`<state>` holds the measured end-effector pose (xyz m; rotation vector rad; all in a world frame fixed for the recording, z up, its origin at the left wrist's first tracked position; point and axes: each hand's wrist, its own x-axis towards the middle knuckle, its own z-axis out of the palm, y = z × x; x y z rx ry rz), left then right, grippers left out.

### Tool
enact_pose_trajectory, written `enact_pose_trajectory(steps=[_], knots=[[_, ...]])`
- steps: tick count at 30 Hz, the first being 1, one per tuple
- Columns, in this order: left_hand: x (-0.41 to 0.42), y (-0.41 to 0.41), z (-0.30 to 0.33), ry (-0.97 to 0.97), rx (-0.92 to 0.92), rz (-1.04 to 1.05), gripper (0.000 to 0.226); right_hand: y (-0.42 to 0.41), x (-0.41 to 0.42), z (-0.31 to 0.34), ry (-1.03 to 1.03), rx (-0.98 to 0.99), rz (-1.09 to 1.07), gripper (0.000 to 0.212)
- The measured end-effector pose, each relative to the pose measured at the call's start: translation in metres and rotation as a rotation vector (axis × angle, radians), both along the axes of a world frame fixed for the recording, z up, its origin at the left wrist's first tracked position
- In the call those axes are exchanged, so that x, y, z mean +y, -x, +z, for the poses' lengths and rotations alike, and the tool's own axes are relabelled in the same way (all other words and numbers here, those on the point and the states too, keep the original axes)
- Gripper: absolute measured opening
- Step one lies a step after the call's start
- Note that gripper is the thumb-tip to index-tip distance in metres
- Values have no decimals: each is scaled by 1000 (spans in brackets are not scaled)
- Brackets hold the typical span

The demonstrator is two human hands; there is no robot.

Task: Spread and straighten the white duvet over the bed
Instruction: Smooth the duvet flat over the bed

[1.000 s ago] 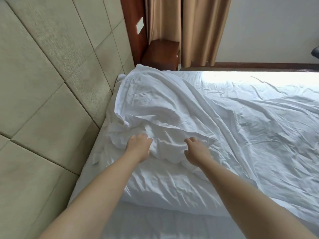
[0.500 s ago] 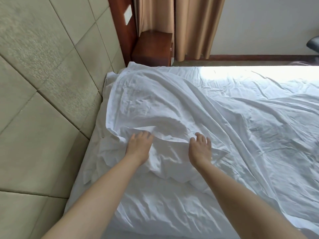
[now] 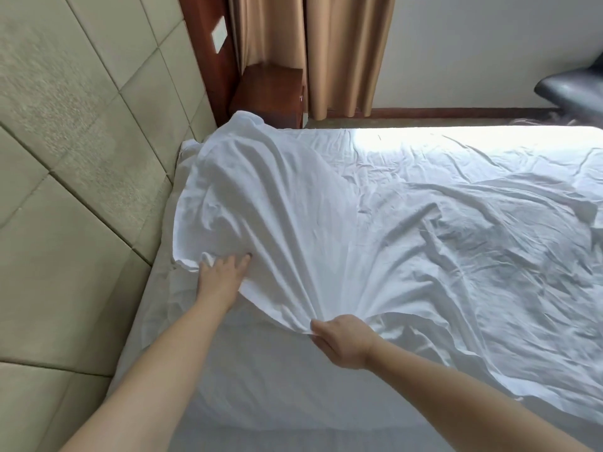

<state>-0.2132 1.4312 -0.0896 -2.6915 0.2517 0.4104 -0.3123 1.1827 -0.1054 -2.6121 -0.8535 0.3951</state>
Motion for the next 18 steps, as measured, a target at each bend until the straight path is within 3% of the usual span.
enact_pose_trajectory(steps=[2, 4, 6, 8, 11, 14, 16, 18], knots=[[6, 2, 1, -13, -6, 47, 69, 12, -2, 1, 77, -14, 84, 55], [7, 7, 4, -46, 23, 47, 48, 19, -2, 4, 127, -37, 56, 60], [4, 10, 10, -161, 35, -12, 32, 13, -2, 2, 187, -43, -102, 52], [-1, 13, 22, -176, 30, -55, 31, 4, 0, 2, 247, -28, -264, 38], [1, 8, 29, -56, -84, -103, 24, -6, 10, -7, 311, 5, -372, 29], [6, 4, 29, 186, -363, -159, 11, -13, 24, -23, 341, 40, -471, 39], [10, -1, 25, 412, -557, -156, 22, -22, 30, -32, 294, 21, -579, 46], [13, -12, 30, 508, -678, -148, 26, -39, 31, -37, 171, 14, -755, 44]])
